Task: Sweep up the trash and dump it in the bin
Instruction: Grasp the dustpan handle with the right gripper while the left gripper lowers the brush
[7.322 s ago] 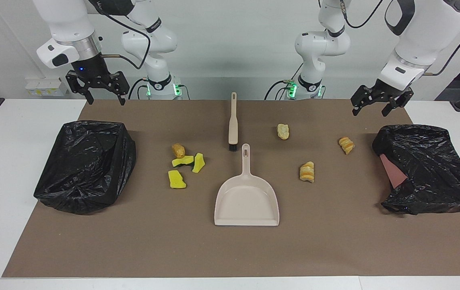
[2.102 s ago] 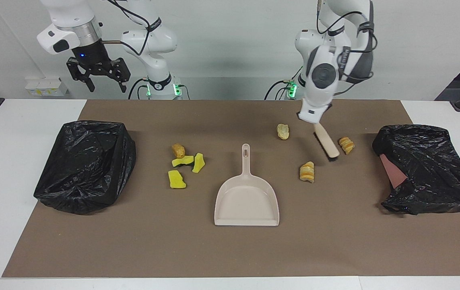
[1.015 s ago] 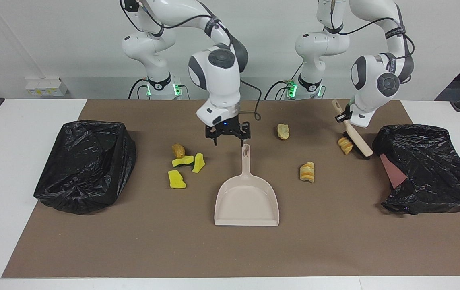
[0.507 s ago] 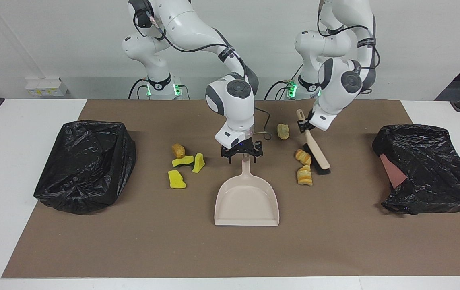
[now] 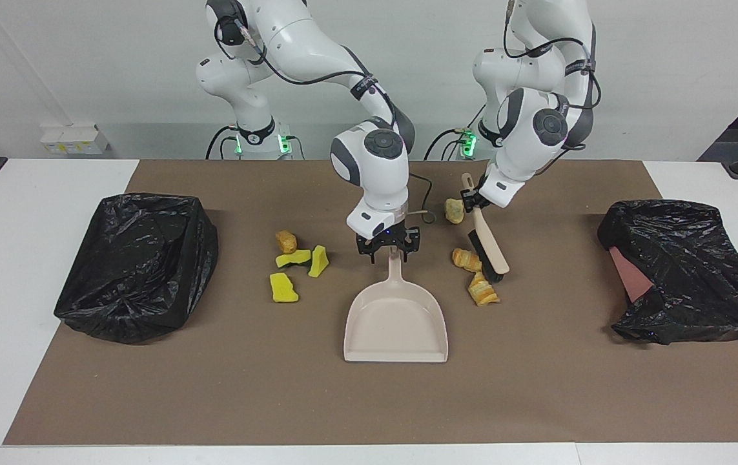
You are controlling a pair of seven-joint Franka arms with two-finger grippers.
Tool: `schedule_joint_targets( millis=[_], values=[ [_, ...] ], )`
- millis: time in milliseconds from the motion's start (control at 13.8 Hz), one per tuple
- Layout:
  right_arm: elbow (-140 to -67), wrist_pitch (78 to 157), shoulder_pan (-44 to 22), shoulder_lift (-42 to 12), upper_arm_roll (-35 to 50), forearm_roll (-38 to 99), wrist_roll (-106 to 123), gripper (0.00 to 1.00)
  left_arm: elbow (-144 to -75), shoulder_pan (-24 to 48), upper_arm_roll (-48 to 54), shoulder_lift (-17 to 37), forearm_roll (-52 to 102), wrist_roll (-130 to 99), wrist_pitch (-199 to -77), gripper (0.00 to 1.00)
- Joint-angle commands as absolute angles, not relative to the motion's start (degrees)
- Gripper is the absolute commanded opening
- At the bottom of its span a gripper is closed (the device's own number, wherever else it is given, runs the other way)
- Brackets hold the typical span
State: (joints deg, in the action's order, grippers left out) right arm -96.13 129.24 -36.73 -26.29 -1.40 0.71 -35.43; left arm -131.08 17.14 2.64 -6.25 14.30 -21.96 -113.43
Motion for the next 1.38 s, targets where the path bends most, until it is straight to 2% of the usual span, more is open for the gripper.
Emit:
schedule_joint_targets(
  millis=[0, 145, 217, 362, 507, 652, 870, 1087, 1305],
  values=[
    [-96.7, 129.5, -36.9, -26.1, -1.5, 0.7, -33.7, 0.0, -131.0, 17.2, 2.5, -9.7, 14.7, -22.0, -105.8, 0.0],
    [-95.7, 128.1, -36.2, -26.1, -1.4, -0.3, -30.1, 0.0, -131.7, 18.3, 2.8, -11.0, 14.6, -21.4, -103.0, 0.0],
    [-95.5, 128.1, -35.9, -25.5, -1.3, -0.1, -21.4, 0.0, -132.7, 20.3, 2.9, -12.1, 14.6, -21.4, -102.1, 0.0],
    [-96.1, 126.6, -34.6, -21.7, -1.8, 0.5, -7.2, 0.0, -135.3, 24.4, 2.9, -14.4, 14.7, -22.0, -102.0, 0.0],
    [-97.1, 120.7, -32.2, -17.6, -1.3, 0.4, 1.5, 0.0, -139.5, 29.3, 2.9, -18.5, 14.7, -22.8, -102.4, 0.0],
    [-101.9, 117.9, -31.8, -12.5, -1.5, 0.4, 13.7, 0.0, -144.0, 33.5, 2.9, -22.5, 14.7, -22.8, -102.8, 0.0],
    [-109.3, 118.4, -30.2, -8.1, -1.7, -0.4, 33.2, 0.0, -148.1, 38.9, 2.9, -22.8, 14.7, -23.5, -107.2, 0.0],
    [-114.6, 121.6, -28.7, -5.9, -1.7, -0.7, 39.1, 0.0, -149.9, 36.9, 2.7, -21.0, 14.7, -21.5, -113.5, 0.0],
    [-114.2, 121.2, -28.6, -8.8, -1.7, -0.9, 43.9, 0.0, -149.5, 28.2, 2.6, -18.6, 14.0, -9.7, -116.9, 0.0]
  ],
)
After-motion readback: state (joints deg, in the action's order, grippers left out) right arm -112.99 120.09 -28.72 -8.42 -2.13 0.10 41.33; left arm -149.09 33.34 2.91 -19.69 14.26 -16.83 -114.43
